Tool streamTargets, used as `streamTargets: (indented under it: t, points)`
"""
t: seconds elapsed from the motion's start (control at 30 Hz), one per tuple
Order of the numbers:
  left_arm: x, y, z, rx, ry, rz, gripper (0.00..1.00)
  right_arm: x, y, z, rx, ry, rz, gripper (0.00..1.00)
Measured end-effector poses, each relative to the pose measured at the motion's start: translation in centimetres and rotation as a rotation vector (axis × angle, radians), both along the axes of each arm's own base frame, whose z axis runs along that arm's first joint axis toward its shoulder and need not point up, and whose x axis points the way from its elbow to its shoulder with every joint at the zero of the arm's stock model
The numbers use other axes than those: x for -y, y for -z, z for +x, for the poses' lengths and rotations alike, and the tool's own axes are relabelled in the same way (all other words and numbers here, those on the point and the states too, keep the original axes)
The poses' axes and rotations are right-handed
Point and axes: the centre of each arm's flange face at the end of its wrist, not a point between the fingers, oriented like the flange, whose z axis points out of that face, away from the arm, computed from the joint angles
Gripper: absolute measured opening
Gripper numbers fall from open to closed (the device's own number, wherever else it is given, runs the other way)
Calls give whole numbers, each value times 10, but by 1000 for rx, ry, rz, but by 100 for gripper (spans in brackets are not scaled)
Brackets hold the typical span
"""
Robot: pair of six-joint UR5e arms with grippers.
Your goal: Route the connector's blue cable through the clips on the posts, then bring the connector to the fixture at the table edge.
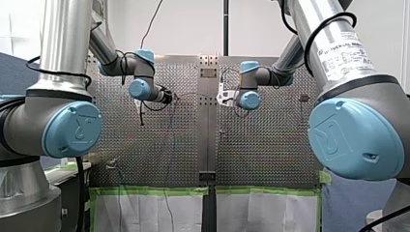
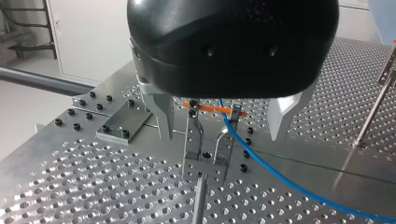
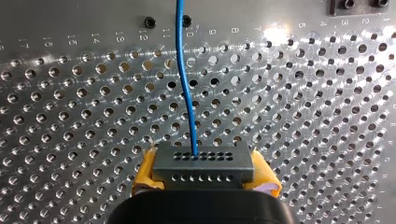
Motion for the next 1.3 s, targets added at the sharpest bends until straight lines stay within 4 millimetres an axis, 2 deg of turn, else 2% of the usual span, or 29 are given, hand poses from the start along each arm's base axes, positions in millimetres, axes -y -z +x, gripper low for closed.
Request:
streamTargets:
  t: [1.03, 1.3]
  points:
    - [13, -1, -9, 13, 18, 63, 100, -1, 1, 0, -2, -8, 5, 0]
    - [23, 2, -19, 8, -5, 130, 100, -1, 1, 0, -4, -6, 9, 0]
